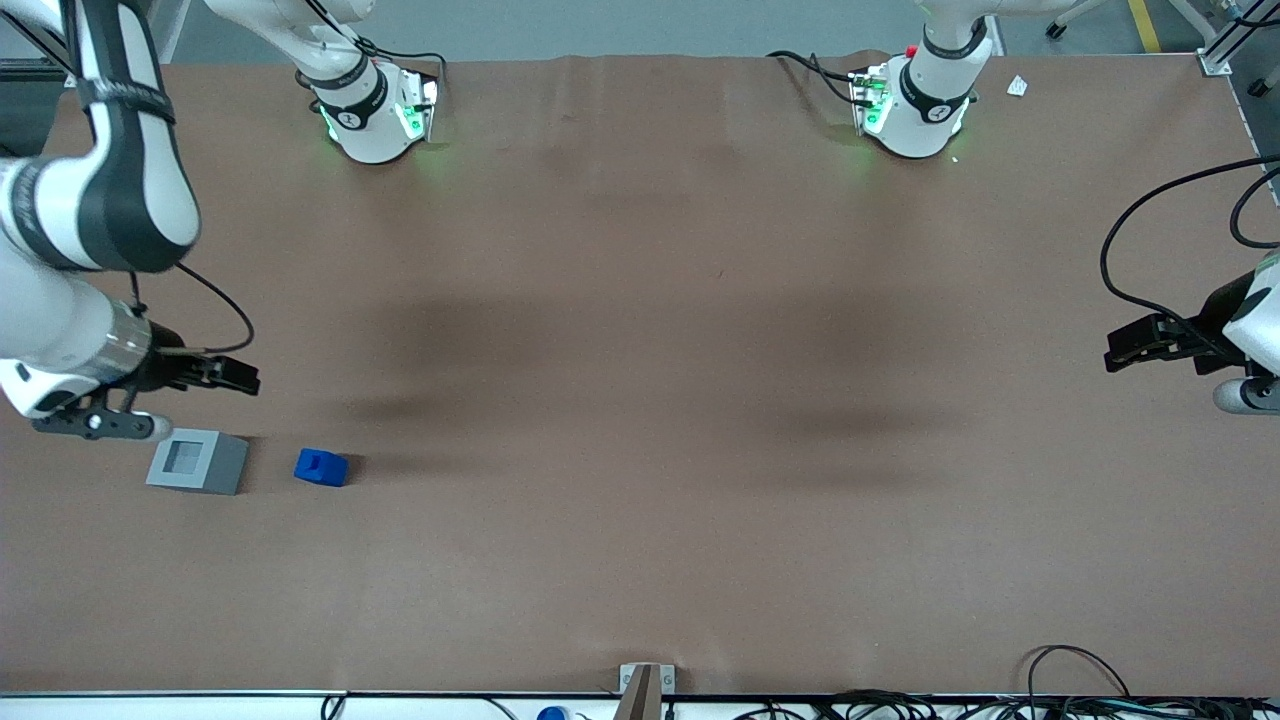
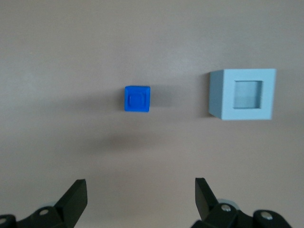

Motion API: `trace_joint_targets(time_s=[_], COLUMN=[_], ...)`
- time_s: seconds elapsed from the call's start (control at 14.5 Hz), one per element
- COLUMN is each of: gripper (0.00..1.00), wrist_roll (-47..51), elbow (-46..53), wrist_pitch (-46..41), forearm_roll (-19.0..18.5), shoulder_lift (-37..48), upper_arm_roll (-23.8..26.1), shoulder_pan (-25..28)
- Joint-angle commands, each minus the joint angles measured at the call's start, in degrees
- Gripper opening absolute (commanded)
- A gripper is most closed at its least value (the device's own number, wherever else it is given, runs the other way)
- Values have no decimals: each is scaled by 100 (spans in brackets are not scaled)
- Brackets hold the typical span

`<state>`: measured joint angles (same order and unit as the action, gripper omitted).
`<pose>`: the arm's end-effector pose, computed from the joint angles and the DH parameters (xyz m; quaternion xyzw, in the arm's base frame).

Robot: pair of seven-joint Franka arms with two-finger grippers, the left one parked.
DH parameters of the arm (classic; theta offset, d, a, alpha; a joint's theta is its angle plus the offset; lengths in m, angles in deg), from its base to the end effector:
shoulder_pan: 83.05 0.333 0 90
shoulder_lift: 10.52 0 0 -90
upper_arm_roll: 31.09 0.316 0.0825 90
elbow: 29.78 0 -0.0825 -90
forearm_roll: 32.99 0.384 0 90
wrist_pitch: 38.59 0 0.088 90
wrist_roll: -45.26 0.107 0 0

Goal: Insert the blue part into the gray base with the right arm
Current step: 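Move the right gripper over the blue cube, fingers open, then lower the right gripper around the blue cube and close it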

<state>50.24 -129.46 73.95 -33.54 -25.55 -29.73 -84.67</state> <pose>0.6288 -0.0045 0.4210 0.9988 -0.0441 -0.0188 0.0021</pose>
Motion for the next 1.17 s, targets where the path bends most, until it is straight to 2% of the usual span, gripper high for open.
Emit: trace_joint_targets(time_s=[0.0, 0.48, 0.69, 1.1], gripper=[100, 100, 100, 100], wrist_roll=[249, 521, 1048, 1076], elbow=[-245, -140, -43, 97], wrist_pitch=[608, 1664, 1744, 1973], forearm_roll=[-6, 73, 12, 55], shoulder_lift=[-218, -1202, -1511, -1810], upper_arm_roll=[22, 22, 22, 22], shoulder_pan=[92, 31, 118, 162])
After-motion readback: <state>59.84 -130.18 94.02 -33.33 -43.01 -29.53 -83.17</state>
